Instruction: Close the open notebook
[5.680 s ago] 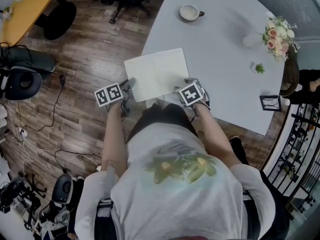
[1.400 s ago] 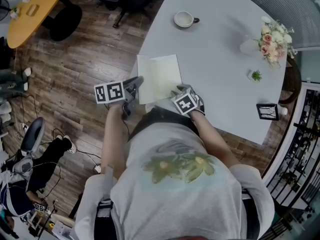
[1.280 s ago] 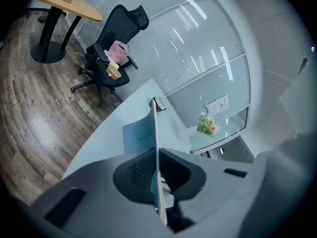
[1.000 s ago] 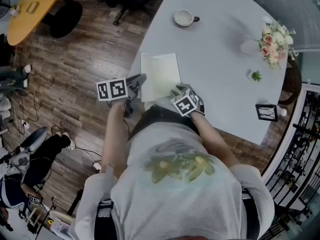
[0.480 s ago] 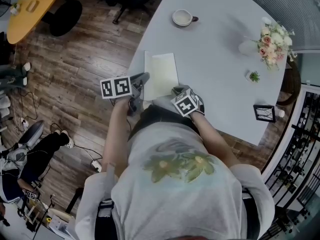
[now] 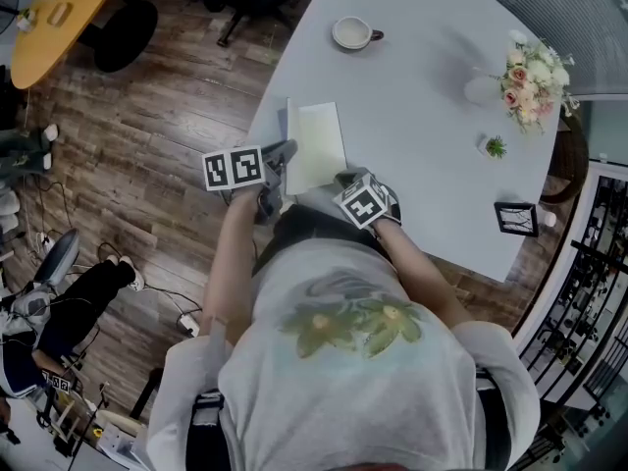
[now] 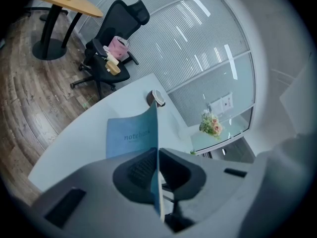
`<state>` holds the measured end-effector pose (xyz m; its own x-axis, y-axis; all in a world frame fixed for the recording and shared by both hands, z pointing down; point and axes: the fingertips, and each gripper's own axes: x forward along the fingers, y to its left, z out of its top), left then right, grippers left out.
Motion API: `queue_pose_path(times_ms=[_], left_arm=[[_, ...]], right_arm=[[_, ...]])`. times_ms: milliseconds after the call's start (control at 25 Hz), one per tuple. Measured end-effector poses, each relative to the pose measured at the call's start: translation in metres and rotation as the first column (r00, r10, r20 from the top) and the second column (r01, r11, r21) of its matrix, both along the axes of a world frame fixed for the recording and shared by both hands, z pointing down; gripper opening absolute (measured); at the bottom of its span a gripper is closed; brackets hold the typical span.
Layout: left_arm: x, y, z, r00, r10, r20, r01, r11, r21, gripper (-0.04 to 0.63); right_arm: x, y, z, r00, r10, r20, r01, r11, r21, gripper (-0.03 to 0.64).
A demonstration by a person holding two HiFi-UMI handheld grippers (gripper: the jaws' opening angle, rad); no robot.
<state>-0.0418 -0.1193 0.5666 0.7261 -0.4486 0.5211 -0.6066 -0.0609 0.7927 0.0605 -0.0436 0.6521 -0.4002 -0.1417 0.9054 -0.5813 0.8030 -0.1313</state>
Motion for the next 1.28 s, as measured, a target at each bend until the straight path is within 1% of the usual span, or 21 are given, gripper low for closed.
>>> queue_pose_path(times_ms=[240,840,1280], left_arm=[[0.011,-0.003,0.005,1.0,0.003,0.014,-0.003,1.0,-0.009,0.023],[0.031,-0.007,0.017,0.999,0.005,0.036,-0.004,0.999,-0.036,0.025],[0.047,-0.012,0.032,0.997,0.011,0.073,-0.006,0.998,-0.061,0.026]], right_arm=[[0.006,-0.003,-0.002,1.0,0.017,0.007,-0.017,1.0,0.006,0.02],[0.019,-0.006,0.005,1.0,0.021,-0.009,-0.021,1.0,-0.001,0.02],[0.029,-0.013,0.005,0.999,0.048,0.01,-0.048,0.999,-0.007,0.02]])
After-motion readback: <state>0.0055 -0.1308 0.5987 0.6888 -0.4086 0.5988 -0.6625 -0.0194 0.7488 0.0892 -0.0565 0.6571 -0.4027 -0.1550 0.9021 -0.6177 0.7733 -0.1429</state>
